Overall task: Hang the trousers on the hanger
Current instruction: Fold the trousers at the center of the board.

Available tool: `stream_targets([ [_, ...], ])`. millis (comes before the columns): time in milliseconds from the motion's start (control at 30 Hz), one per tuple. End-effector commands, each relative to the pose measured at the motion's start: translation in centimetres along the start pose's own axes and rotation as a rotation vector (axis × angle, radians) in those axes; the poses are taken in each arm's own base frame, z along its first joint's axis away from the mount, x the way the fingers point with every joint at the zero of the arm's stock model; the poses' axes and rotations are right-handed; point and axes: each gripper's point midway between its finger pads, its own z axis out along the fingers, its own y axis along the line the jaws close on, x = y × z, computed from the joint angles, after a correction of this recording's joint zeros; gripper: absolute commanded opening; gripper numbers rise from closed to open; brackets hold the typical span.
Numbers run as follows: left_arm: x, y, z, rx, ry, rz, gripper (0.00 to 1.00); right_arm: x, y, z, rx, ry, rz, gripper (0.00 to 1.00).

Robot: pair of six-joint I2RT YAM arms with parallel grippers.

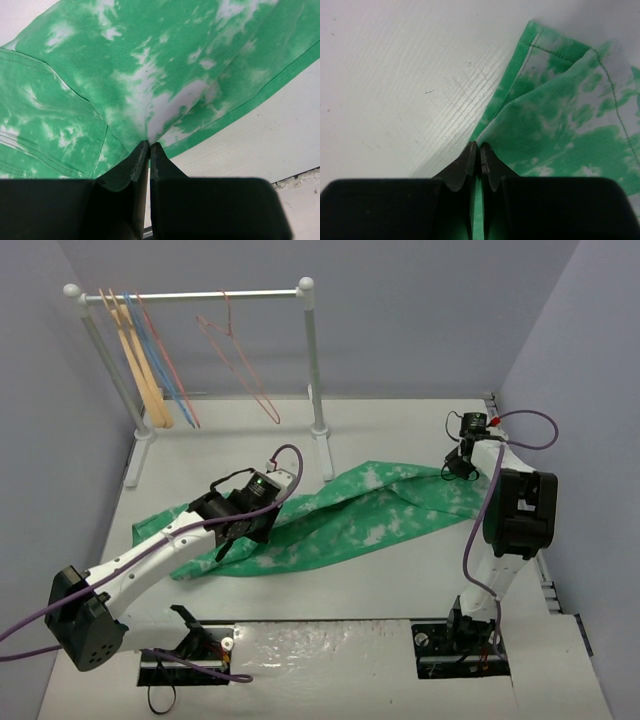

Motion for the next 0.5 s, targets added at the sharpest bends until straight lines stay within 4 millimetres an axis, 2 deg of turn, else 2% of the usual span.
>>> stream_targets([
  [0, -1.5, 0.5, -1.6, -0.013, -0.057, -0.008, 0.0, -4.0, 3.8, -2.8, -0.112, -0.095, 0.015, 0.0],
  [67, -2.1, 1.5, -2.4, -0.056, -0.067, 0.006, 0.0, -7.2, 7.1, -6.0, -0.223, -0.158, 0.005, 0.0],
  [100, -2.7, 1.7, -2.8, -0.064, -0.081, 0.004, 0.0, -7.9, 7.8, -7.1, -0.252, -0.178, -0.005, 0.0],
  [133, -3.2, 2.5, -3.6, -0.094, -0.094, 0.005, 0.0, -9.9, 9.6, -9.8, -0.324, -0.229, -0.02, 0.0],
  [167, -3.9, 3.3, -4.6, -0.128, -0.11, 0.003, 0.0, -12.1, 11.4, -13.3, -0.407, -0.297, -0.033, 0.0],
  [200, -4.6, 3.9, -5.6, -0.147, -0.136, -0.008, 0.0, -13.7, 12.2, -16.4, -0.466, -0.362, -0.039, 0.0],
  [267, -5.0, 4.7, -7.2, -0.175, -0.172, -0.031, 0.0, -15.2, 12.8, -20.6, -0.564, -0.442, -0.058, 0.0],
  [333, -4.9, 5.1, -8.1, -0.192, -0.203, -0.064, 0.0, -16.1, 11.9, -23.7, -0.62, -0.515, -0.046, 0.0],
  [367, -4.5, 5.1, -8.0, -0.19, -0.201, -0.074, 0.0, -16.1, 11.2, -24.1, -0.625, -0.531, -0.042, 0.0],
  [433, -2.3, 4.4, -6.7, -0.162, -0.15, -0.113, 0.0, -13.2, 7.0, -21.7, -0.555, -0.499, -0.03, 0.0],
  [467, -1.2, 3.9, -5.8, -0.142, -0.116, -0.131, 0.0, -12.7, 5.8, -20.9, -0.535, -0.489, -0.014, 0.0],
])
